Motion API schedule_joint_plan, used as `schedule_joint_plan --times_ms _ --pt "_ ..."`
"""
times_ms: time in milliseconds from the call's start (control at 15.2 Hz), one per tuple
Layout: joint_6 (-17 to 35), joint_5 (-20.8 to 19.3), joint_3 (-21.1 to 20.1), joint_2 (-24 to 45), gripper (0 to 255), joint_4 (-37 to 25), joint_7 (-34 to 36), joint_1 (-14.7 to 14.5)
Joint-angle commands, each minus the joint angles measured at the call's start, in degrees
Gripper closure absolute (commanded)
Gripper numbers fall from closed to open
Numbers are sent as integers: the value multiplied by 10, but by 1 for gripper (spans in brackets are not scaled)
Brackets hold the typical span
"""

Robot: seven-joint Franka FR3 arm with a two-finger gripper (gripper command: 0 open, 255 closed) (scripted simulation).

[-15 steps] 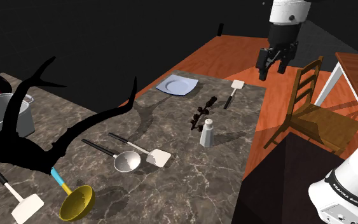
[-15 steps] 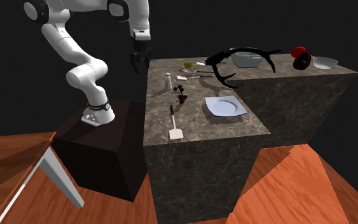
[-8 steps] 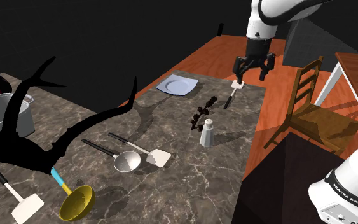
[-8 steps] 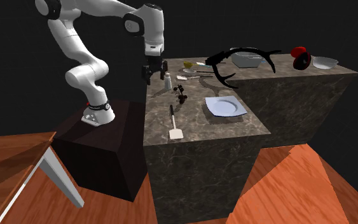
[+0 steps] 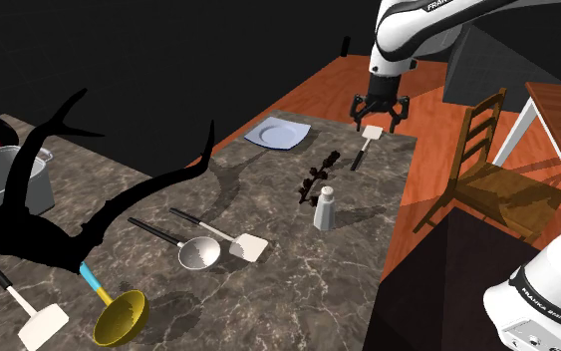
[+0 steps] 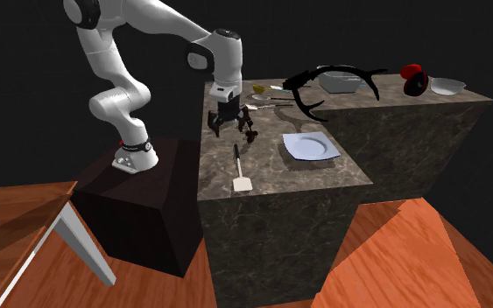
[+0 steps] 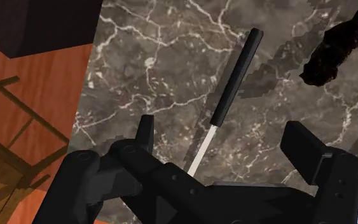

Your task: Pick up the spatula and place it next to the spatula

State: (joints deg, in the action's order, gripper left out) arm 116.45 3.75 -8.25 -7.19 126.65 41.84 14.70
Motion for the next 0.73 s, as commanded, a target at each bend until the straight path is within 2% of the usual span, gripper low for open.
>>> schedule_joint_plan --times_ms 0,330,660 --pt "20 -3 2 42 0 -25 47 8" --pt "63 -6 21 124 0 -70 136 27" --pt "99 -7 21 142 0 -51 136 25"
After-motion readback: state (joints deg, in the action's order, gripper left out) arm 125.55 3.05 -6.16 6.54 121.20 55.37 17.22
